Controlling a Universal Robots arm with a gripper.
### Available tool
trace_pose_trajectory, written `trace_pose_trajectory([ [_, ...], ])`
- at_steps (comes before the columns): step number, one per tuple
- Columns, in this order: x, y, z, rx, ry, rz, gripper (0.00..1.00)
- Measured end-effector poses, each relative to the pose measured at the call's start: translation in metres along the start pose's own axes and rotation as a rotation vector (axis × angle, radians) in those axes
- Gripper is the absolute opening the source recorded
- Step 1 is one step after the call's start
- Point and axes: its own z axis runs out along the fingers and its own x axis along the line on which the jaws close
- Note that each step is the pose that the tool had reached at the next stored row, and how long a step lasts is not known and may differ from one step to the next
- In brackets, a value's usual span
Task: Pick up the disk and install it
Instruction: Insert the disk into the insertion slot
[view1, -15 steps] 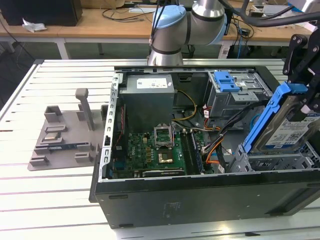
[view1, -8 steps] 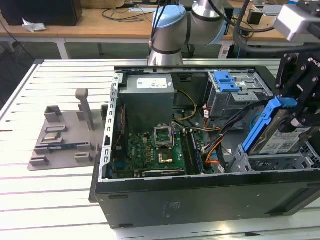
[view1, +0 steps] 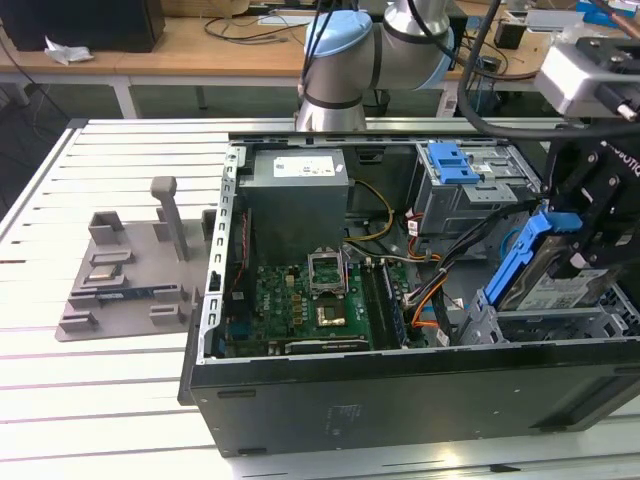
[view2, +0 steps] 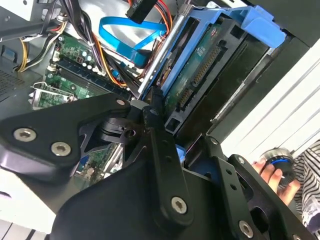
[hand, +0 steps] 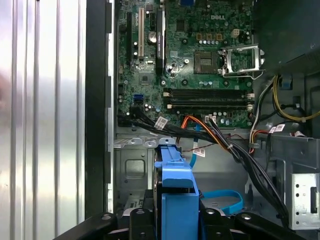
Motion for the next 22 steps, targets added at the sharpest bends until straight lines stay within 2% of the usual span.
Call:
trace_pose_trajectory([
  [6,0.0002,-0.0005,0.0132,0.0,-0.0004,0.0,0.37],
  [11,0.0002,-0.0006,0.0147,0.0,-0.0003,0.0,0.38],
  [12,0.0002,-0.0006,0.0149,0.0,-0.0004,0.0,0.44],
  [15,0.0003,-0.0006,0.0151,0.0,-0.0003,0.0,0.44],
  [16,0.0003,-0.0006,0.0152,0.0,-0.0003,0.0,0.43],
  [19,0.0003,-0.0006,0.0155,0.0,-0.0003,0.0,0.24],
  [20,0.0003,-0.0006,0.0156,0.0,-0.0003,0.0,0.12],
  [21,0.0003,-0.0007,0.0158,-0.0001,-0.0004,0.0,0.11],
  [22,0.0,-0.0066,0.016,-0.0009,-0.0006,0.0,0.11],
])
